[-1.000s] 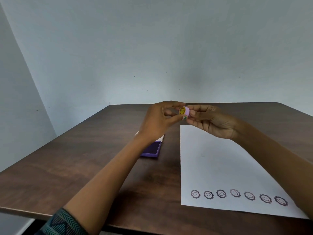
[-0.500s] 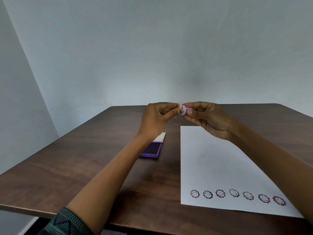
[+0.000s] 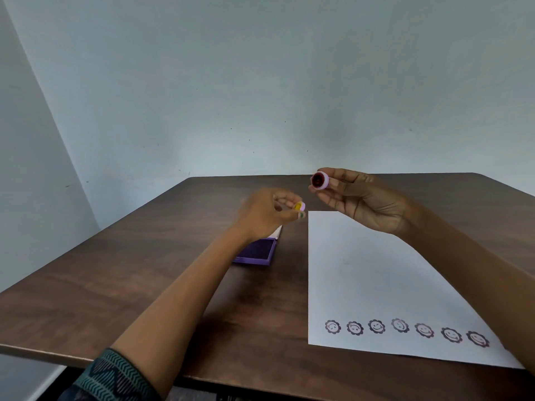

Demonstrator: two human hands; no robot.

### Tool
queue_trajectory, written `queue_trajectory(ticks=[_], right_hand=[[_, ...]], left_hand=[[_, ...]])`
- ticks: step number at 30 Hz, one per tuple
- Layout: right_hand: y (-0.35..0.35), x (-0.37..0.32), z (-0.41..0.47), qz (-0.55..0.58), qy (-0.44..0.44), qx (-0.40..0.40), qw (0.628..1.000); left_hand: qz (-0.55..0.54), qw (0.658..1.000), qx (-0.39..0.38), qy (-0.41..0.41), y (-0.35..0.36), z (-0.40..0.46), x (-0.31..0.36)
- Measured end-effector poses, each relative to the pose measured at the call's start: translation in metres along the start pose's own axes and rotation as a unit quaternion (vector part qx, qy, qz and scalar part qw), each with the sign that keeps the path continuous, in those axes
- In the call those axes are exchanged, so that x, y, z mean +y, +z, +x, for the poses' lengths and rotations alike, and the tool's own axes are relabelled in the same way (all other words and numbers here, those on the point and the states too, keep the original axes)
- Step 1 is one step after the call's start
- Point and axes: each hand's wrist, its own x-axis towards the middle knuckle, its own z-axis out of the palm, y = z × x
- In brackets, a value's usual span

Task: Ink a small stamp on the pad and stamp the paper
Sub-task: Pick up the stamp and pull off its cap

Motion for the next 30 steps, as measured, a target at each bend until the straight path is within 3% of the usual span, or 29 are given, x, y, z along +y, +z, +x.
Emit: queue_trajectory(ticks=[7,24,30], right_hand=[[0.0031,-0.0015,-0.0027,-0.006,0.012,-0.025,1.000],[0.0038,-0.0019,-0.0037,-0.022,0.029,-0.004,0.999],[0.0046,-0.0022,-0.0007,-0.023,0.015,0.070,0.997]], left_hand=[[0.227,0.971,-0.071,0.011,0.0064,-0.0038,-0.0068],[0.250,0.961,-0.114,0.019,0.0088,-0.0041,-0.0066],[0.308,0.948,-0.075,0.022,0.0039,-0.0031,-0.0101]])
